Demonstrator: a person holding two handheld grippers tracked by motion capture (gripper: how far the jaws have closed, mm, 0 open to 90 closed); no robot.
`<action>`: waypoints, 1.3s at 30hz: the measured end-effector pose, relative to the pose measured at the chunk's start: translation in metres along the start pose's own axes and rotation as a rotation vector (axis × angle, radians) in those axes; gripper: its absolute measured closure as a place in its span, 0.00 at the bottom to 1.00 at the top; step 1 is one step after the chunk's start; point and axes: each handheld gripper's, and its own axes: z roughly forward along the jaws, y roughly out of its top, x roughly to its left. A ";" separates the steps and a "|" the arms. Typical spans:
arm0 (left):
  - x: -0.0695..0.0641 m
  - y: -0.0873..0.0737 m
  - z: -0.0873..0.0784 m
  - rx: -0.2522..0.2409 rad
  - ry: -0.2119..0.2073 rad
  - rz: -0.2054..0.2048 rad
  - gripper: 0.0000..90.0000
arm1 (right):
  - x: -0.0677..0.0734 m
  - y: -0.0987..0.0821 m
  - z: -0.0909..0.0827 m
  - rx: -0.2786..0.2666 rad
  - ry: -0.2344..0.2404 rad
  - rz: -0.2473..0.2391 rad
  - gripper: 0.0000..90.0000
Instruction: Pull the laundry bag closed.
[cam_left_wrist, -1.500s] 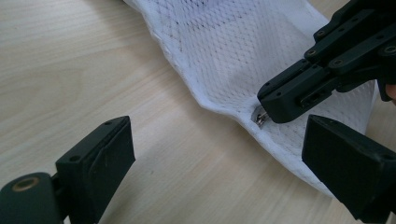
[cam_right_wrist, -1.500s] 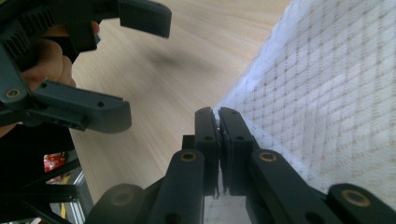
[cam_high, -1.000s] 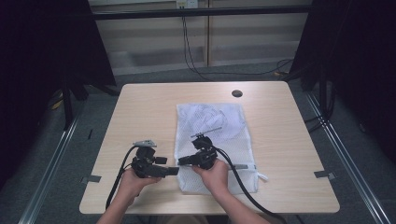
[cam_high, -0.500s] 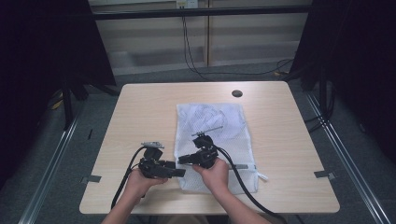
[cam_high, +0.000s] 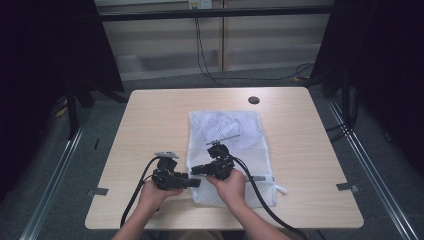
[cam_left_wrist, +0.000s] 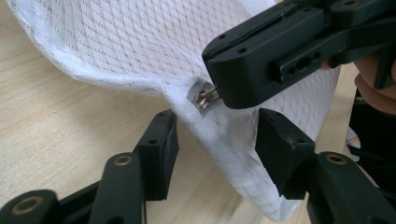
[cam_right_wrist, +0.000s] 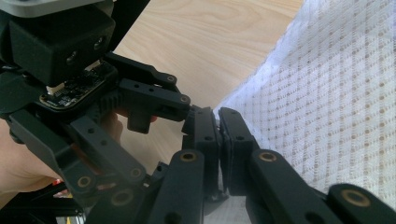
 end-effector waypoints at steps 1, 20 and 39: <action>-0.001 0.000 0.001 -0.006 0.001 -0.007 0.57 | 0.000 0.000 0.000 0.000 -0.001 -0.001 0.96; -0.002 0.001 0.003 0.001 0.011 -0.024 0.98 | -0.001 0.000 -0.005 -0.004 0.003 0.007 0.97; -0.002 0.001 0.001 -0.014 0.015 -0.039 0.98 | -0.013 -0.005 -0.017 -0.006 0.029 0.034 0.97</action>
